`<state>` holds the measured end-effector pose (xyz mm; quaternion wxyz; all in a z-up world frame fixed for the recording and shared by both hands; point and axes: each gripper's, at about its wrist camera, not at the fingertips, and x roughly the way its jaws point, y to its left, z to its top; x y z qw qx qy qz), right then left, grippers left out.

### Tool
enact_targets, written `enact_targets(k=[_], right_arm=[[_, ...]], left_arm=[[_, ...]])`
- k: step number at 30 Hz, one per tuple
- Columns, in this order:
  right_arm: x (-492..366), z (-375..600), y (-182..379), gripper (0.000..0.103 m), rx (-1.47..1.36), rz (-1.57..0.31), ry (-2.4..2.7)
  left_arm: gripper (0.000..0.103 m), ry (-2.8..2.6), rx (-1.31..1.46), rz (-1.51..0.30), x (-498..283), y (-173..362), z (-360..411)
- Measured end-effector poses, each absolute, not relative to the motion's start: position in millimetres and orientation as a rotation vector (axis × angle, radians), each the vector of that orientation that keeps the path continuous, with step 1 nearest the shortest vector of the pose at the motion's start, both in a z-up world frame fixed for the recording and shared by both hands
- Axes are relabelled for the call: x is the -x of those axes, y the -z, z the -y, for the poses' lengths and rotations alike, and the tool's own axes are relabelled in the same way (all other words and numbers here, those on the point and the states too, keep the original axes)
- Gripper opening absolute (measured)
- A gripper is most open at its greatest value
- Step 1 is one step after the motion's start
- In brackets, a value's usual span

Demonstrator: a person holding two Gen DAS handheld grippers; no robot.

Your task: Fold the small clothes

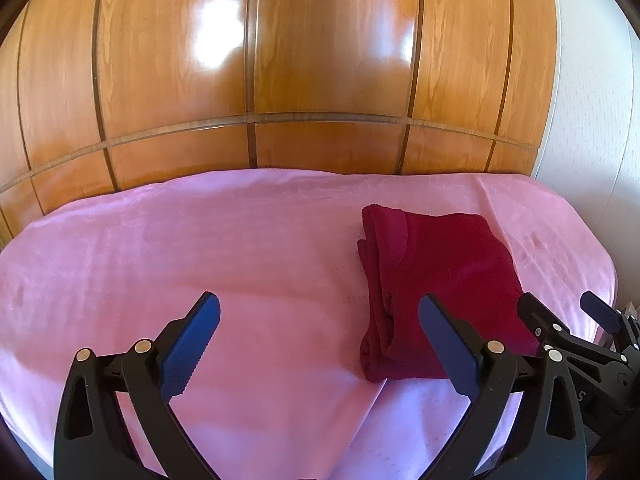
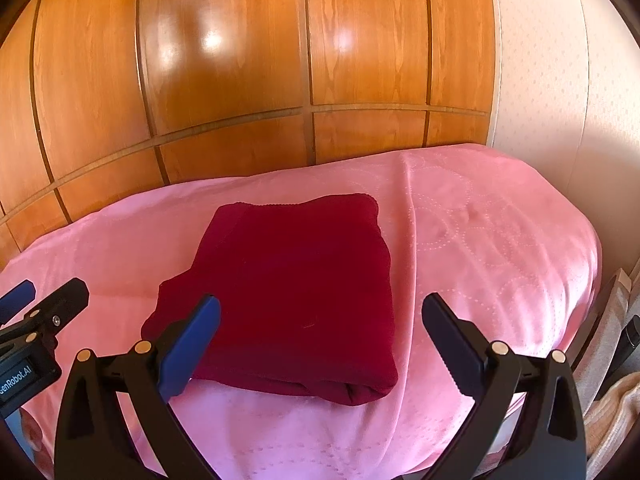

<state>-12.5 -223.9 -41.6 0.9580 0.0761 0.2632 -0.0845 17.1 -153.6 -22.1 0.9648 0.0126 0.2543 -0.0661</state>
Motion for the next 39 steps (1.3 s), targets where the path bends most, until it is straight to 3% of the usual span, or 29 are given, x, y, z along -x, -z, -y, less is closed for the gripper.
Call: enact_targets(k=[31, 39], right_arm=[[16.3, 215.6, 48.5, 0.101, -0.143, -0.563, 0.151], [13.3, 218.6, 47.7, 0.101, -0.145, -0.565, 0.144]], left_arm=[[0.099, 0.135, -0.002, -0.484, -11.5, 18.4, 143.2], [0.098, 0.109, 0.046, -0.560, -25.0, 29.5, 132.4]])
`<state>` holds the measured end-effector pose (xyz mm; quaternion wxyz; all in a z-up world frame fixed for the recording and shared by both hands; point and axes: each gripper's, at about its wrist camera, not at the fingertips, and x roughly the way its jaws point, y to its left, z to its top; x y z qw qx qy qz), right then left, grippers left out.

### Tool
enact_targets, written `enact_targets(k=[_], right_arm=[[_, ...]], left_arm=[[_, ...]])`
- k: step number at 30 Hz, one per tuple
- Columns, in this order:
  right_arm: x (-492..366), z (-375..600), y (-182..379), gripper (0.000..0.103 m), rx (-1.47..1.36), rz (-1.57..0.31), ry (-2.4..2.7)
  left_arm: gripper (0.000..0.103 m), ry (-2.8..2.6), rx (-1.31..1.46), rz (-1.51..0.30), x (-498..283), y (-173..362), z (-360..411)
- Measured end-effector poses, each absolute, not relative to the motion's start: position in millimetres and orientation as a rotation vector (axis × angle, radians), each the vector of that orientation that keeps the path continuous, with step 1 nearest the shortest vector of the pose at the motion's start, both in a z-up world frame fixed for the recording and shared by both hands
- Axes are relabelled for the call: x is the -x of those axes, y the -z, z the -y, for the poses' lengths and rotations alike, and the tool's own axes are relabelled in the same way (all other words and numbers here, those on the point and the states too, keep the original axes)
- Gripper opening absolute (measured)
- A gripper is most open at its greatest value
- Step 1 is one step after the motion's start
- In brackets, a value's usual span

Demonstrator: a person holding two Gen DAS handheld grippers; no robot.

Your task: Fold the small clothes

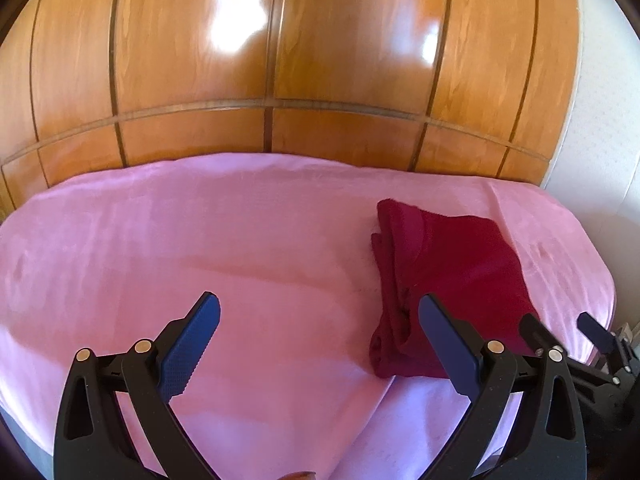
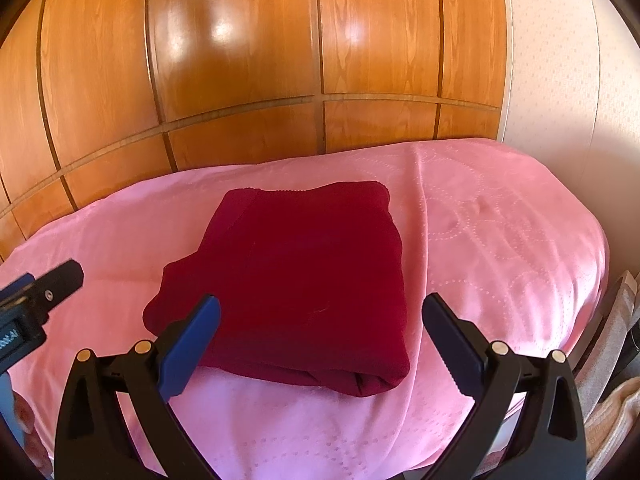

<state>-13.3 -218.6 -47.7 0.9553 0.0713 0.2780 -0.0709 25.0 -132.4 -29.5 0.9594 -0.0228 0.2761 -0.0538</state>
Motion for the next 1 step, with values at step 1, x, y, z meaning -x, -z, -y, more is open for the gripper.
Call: enact_targets(k=[1], right_arm=[[12.7, 219.8, 47.1, 0.101, -0.143, -0.562, 0.144]], left_arm=[[0.098, 0.104, 0.042, -0.562, -25.9, 31.4, 131.9]])
